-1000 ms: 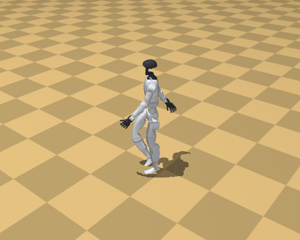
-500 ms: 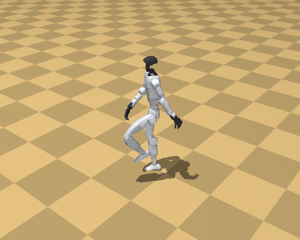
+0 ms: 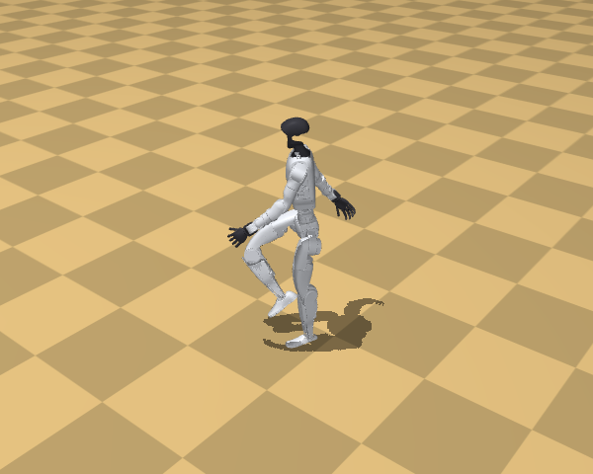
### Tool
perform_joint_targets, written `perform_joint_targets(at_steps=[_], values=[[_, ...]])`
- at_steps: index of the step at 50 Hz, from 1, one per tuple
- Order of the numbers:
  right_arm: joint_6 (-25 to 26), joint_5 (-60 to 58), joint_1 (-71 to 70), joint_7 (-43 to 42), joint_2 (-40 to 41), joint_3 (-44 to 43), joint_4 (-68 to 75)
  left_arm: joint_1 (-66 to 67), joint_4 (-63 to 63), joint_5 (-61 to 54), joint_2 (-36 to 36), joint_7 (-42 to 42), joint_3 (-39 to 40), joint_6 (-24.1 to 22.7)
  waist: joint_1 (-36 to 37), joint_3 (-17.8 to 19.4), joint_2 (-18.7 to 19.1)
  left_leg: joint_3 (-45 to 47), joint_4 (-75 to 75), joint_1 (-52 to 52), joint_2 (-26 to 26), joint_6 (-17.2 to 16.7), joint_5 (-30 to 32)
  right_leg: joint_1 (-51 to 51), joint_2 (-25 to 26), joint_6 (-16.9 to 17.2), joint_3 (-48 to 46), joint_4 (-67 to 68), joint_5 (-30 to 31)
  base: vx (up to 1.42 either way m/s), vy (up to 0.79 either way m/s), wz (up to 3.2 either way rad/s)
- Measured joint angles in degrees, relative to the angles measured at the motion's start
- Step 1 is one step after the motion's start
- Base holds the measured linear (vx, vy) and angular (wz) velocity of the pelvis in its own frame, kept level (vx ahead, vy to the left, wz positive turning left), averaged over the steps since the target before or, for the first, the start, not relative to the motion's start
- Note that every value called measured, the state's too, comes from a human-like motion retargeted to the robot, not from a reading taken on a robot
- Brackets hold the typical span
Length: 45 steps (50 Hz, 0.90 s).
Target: In place motions
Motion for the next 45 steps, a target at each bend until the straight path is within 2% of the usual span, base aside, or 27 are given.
perform_joint_targets(at_steps=[4,5,7,10,11,12,13,15,16,17,18,20,22,25,27,30,33,35,38,40,43,45], values=[[1.61,-2.56,0.02,0.91,1.86,0.08,0.00,3.48,2.23,3.24,-1.91,0.71,-2.65,1.54,4.87,0.05,-1.49,0.98,-1.23,3.88,-0.82,-0.42,-0.76,14.15,0.09,2.46,2.40,-12.30,1.50,0.03,-0.09,-0.36],[1.01,-2.99,-0.47,0.96,2.55,0.57,-0.01,5.23,3.48,2.96,-2.75,0.73,-2.88,2.16,5.69,-0.74,-1.08,1.04,-1.55,4.01,-0.57,-0.71,-0.94,18.99,0.58,3.45,2.65,-18.07,2.31,-0.01,-0.08,-0.27],[-0.32,-4.33,-3.56,1.55,3.31,2.81,0.00,8.61,7.71,0.86,-3.98,0.26,-2.15,3.26,6.70,0.85,-1.50,1.75,-0.71,7.32,-0.47,-0.95,-2.75,29.85,3.32,5.28,5.34,-29.30,3.83,0.06,-0.07,-0.39],[-2.35,-6.09,-8.25,2.05,4.89,7.98,0.00,18.96,14.19,-0.09,-6.37,-1.10,2.40,5.02,8.42,-1.09,-2.68,2.07,2.59,8.39,-2.44,-0.19,-5.73,46.09,6.73,10.07,12.81,-53.27,8.71,0.23,-0.08,-0.56],[-2.60,-6.39,-10.03,1.93,5.66,10.53,-0.18,23.35,16.47,-0.28,-6.79,-1.24,4.53,5.97,8.87,-1.71,-3.29,2.59,5.47,8.23,-3.16,0.08,-6.82,51.27,5.91,11.85,13.16,-60.83,2.68,0.26,-0.12,-0.65],[-2.80,-6.54,-11.86,1.68,6.52,13.30,-0.50,27.63,18.86,-0.48,-6.99,-1.43,6.77,7.13,9.59,-2.42,-4.01,3.80,9.42,7.50,-3.63,0.40,-7.15,55.51,4.77,12.06,12.24,-67.12,-2.76,0.24,-0.12,-0.78],[-2.90,-6.38,-13.77,1.18,7.53,16.51,-1.11,31.72,21.46,-0.70,-6.77,-1.72,9.19,8.70,10.86,-3.32,-4.95,6.40,15.50,5.61,-3.57,0.81,-5.99,57.88,3.01,9.13,8.75,-70.86,-7.00,0.10,-0.14,-1.27],[-2.16,-6.57,-19.72,0.59,9.90,22.15,-3.57,37.56,26.99,0.03,-5.40,-4.13,14.23,12.82,16.61,-4.37,-7.79,12.49,36.92,-5.57,0.20,-0.03,4.10,58.27,-1.20,8.81,6.27,-75.19,-6.29,-0.20,-0.24,-1.70],[-2.41,-7.41,-22.74,0.75,11.05,22.60,-6.84,38.94,30.74,0.63,-4.46,-5.36,15.47,14.32,18.62,-2.45,-8.16,10.03,46.12,-12.45,0.31,3.02,9.22,57.35,-0.83,10.50,12.36,-74.96,-5.52,-0.43,-0.36,-0.87],[-2.83,-8.06,-26.12,1.12,12.19,23.35,-10.41,40.28,33.87,0.84,-3.46,-6.45,16.68,15.84,19.78,-0.06,-8.29,7.70,55.37,-18.79,0.47,5.34,11.61,57.04,-0.44,11.52,16.08,-74.85,-4.80,-0.53,-0.41,0.27],[-3.57,-8.32,-30.23,1.92,13.32,24.68,-14.58,41.54,35.73,0.30,-2.33,-7.27,17.84,17.36,19.24,3.24,-7.97,5.64,64.75,-24.03,0.72,6.20,8.51,57.98,-0.02,11.17,15.06,-75.00,-4.16,-0.60,-0.36,-0.02],[-4.92,-9.31,-38.63,3.85,14.37,27.10,-23.27,44.51,36.36,-0.10,-0.40,-10.36,19.87,20.23,24.09,10.12,-8.32,9.24,80.26,-32.47,7.27,8.07,3.82,58.94,-1.09,9.77,13.75,-73.99,-3.45,-0.60,-0.30,-1.11],[-6.90,-12.42,-44.81,3.49,15.51,25.53,-31.83,46.28,36.36,1.80,0.57,-10.94,21.57,22.34,27.15,14.92,-9.35,10.29,91.22,-40.97,10.92,8.96,-0.91,60.62,2.25,6.62,19.07,-74.96,-2.60,-0.34,-0.43,-1.04],[-10.95,-12.23,-50.68,2.59,14.93,25.76,-41.51,49.71,36.36,4.79,1.39,-6.31,26.08,21.36,34.47,17.82,-11.92,13.88,98.75,-52.85,11.37,8.97,-3.25,60.32,0.76,4.96,24.97,-75.05,-0.93,0.06,-0.19,-1.14],[-12.84,-10.90,-51.54,1.92,14.62,26.75,-46.50,52.60,36.36,3.30,2.48,-5.08,27.69,20.45,38.09,15.68,-14.76,17.88,96.69,-56.98,9.89,8.97,-2.64,57.48,-1.68,3.71,24.83,-73.74,-0.69,0.41,0.10,-0.59],[-15.43,-11.32,-50.81,1.17,15.31,27.63,-51.53,55.27,36.36,-1.85,3.59,-4.67,29.59,20.22,37.63,10.15,-18.02,19.40,93.62,-59.25,7.99,8.97,-2.42,53.35,-2.99,3.42,25.60,-71.10,-1.07,0.39,0.06,0.40],[-16.33,-13.47,-51.18,0.90,16.03,28.67,-53.22,51.19,36.36,-8.27,2.56,-2.88,29.90,19.43,34.40,8.93,-16.05,15.70,92.35,-53.69,8.24,8.97,-2.63,55.35,-0.80,3.64,23.50,-72.41,-0.52,-0.01,0.05,0.52],[-16.61,-14.25,-49.35,0.89,15.94,29.64,-52.76,47.33,36.36,-11.04,1.66,-1.88,27.96,18.02,31.29,7.44,-14.25,14.04,88.70,-46.45,7.71,8.91,-2.33,57.38,-0.02,4.88,21.06,-73.99,-0.24,0.07,0.24,0.95],[-17.04,-15.36,-41.88,1.82,15.76,30.68,-49.32,41.51,36.36,-10.61,0.30,-2.98,22.46,16.49,27.39,3.11,-13.34,11.72,73.57,-32.24,2.54,6.44,-0.81,59.42,-1.26,7.46,17.78,-75.95,-0.55,0.27,0.16,0.90],[-17.12,-16.66,-35.35,3.09,15.65,31.06,-45.21,37.44,36.35,-9.02,-0.45,-4.31,18.50,16.00,24.00,-0.08,-12.47,7.40,58.03,-21.28,-2.58,3.81,0.82,60.89,-0.98,8.24,14.70,-76.72,-1.42,0.37,0.07,0.87],[-15.84,-20.75,-25.50,5.16,14.40,29.51,-35.05,30.09,34.70,-9.73,-2.48,-1.75,11.26,15.43,20.54,-3.16,-10.01,3.19,25.10,-2.41,-7.84,-0.09,4.68,61.40,1.77,8.12,12.83,-74.38,-2.93,0.33,0.15,0.48],[-13.04,-25.36,-19.26,6.69,12.14,26.27,-26.98,25.05,30.71,-11.56,-4.43,2.83,6.05,14.90,17.37,-5.92,-7.05,5.12,9.43,6.81,-6.65,0.06,-4.08,59.25,4.50,7.87,9.36,-69.52,-1.20,0.26,0.23,0.88]])
